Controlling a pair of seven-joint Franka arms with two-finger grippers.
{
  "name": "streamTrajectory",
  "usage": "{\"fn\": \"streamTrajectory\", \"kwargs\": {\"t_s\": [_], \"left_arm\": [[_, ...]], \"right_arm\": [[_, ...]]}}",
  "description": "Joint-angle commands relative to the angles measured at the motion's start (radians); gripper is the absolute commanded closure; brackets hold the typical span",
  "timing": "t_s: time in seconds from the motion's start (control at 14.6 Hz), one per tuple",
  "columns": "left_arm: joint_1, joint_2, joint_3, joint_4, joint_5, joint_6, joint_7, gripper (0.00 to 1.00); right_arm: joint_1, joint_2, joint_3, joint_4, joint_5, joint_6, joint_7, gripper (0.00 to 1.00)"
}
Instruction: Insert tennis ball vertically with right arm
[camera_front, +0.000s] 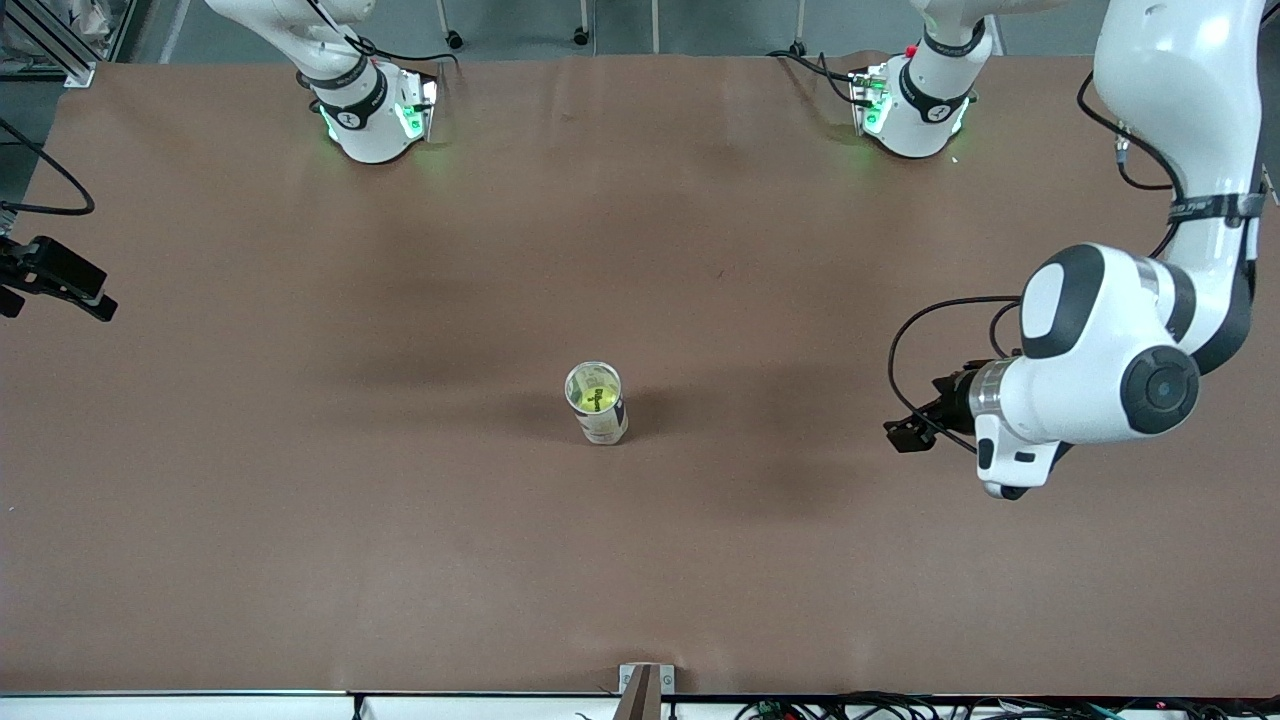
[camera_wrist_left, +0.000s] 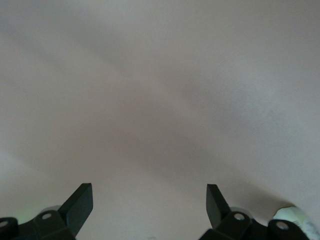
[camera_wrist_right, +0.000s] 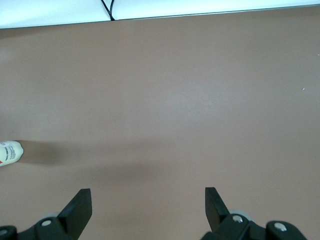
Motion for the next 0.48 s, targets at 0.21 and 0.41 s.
{"fn": "streamTrajectory", "kwargs": {"t_s": [0.21, 0.41], "left_arm": [[0.011, -0.129, 0.032, -0.009, 0.019, -0.083, 0.307, 0.0], [-0.03, -0.201, 0.103, -0.009, 0.011, -0.189, 0.543, 0.0]], "right_arm": [[-0.011, 0.009, 0.007, 0.017, -0.001, -0.003, -0.004, 0.0], [-0.011, 0.009, 0.007, 0.017, 0.001, -0.003, -0.002, 0.0]]}}
